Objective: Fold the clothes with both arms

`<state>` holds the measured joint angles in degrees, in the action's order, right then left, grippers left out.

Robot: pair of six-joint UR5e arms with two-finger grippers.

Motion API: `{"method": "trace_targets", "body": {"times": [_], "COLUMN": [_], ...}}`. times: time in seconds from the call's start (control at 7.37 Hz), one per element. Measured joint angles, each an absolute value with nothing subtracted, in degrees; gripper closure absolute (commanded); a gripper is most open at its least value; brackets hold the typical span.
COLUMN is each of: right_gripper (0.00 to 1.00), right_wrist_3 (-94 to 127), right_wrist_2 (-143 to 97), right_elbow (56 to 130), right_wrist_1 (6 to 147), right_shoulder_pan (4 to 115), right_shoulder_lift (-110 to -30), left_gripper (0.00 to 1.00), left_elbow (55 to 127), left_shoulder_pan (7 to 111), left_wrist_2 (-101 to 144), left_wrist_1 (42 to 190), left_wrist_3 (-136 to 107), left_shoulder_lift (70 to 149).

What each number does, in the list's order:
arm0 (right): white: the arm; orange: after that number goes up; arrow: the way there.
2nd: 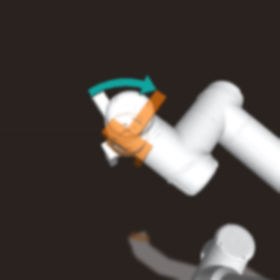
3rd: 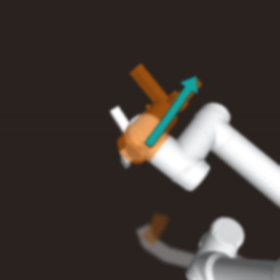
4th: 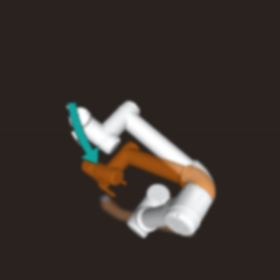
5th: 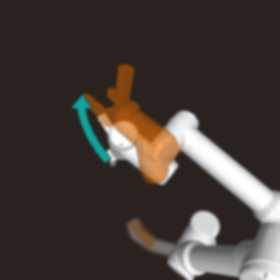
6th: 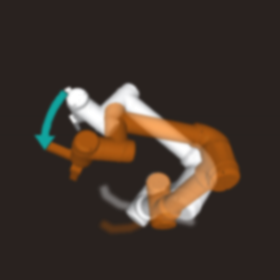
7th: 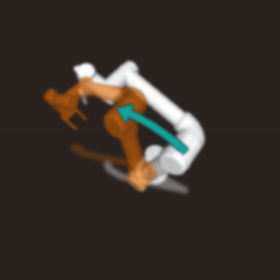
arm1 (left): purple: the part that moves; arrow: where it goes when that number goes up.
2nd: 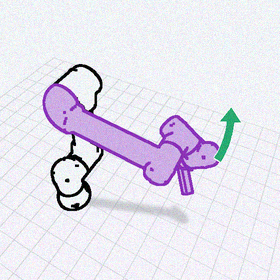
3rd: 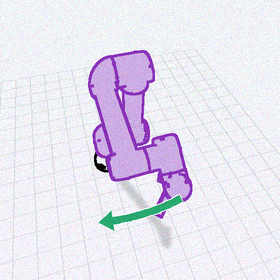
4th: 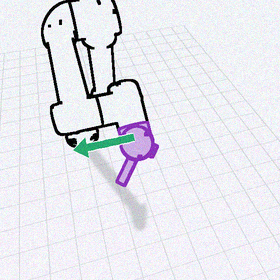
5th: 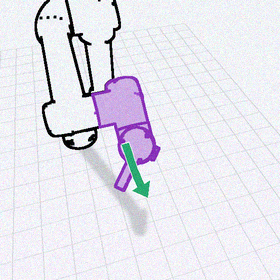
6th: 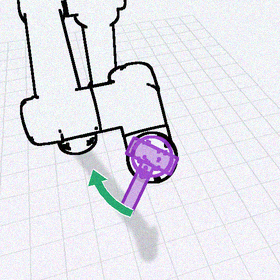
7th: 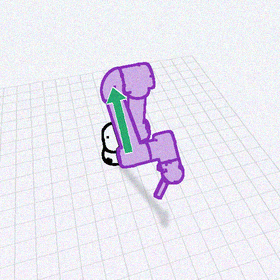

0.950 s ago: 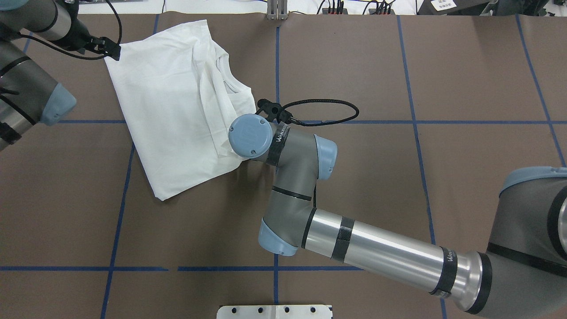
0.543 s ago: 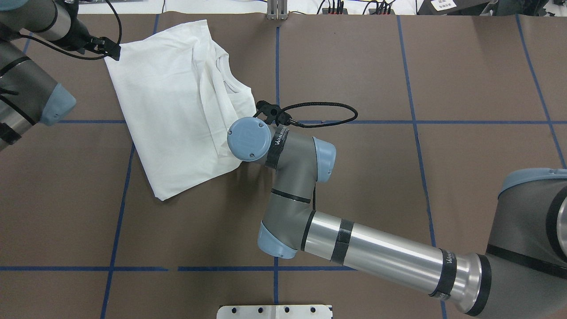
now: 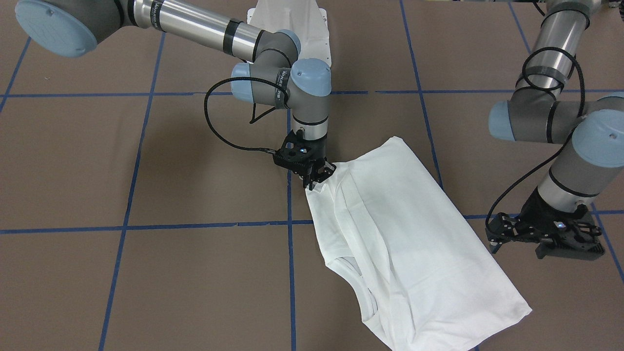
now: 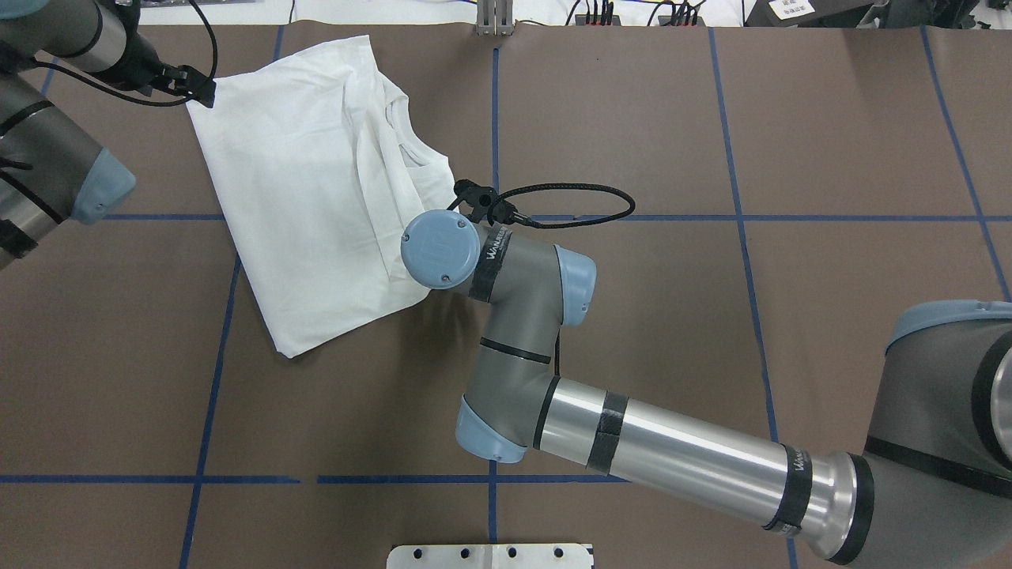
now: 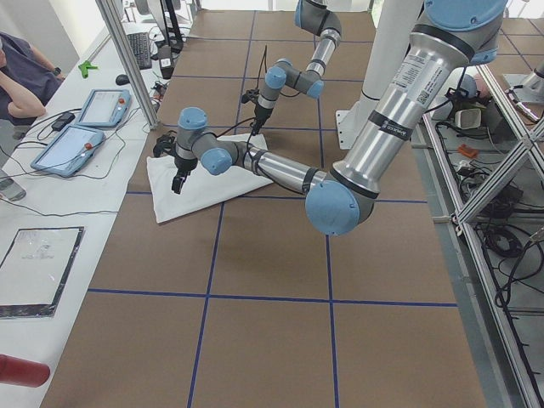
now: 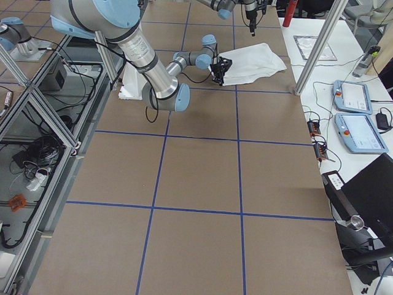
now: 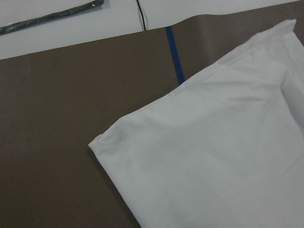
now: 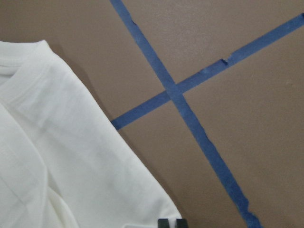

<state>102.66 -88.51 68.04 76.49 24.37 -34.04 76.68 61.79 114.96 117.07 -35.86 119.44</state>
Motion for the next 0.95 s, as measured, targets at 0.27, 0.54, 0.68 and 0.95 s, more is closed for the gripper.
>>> {"method": "trace_targets", "body": {"times": [0.27, 0.54, 0.68, 0.95], "right_gripper": [1.0, 1.0, 1.0, 1.0], "right_wrist_3": [102.16, 99.03, 97.72, 96.47], "right_wrist_2": [-88.78, -91.59, -93.12, -94.01], "right_elbow": [68.16, 69.44, 73.13, 90.45], "right_wrist_1": [76.53, 77.08, 77.92, 84.12], "right_shoulder_pan": [25.04, 27.53, 28.55, 28.66], "right_shoulder_lift": [-33.81, -34.89, -37.83, -49.51], "left_gripper": [0.0, 0.0, 0.0, 0.0], "left_elbow": [76.72, 76.87, 77.01, 77.48], "left_shoulder_pan": [61.77, 61.76, 61.77, 61.78], "left_wrist_2": [114.96, 115.28, 116.07, 117.21], "left_wrist_1": [117.07, 117.07, 117.07, 117.05], "left_wrist_3": [-35.86, -35.92, -35.96, -36.01], "left_shoulder_lift": [119.44, 119.41, 119.38, 119.02]}}
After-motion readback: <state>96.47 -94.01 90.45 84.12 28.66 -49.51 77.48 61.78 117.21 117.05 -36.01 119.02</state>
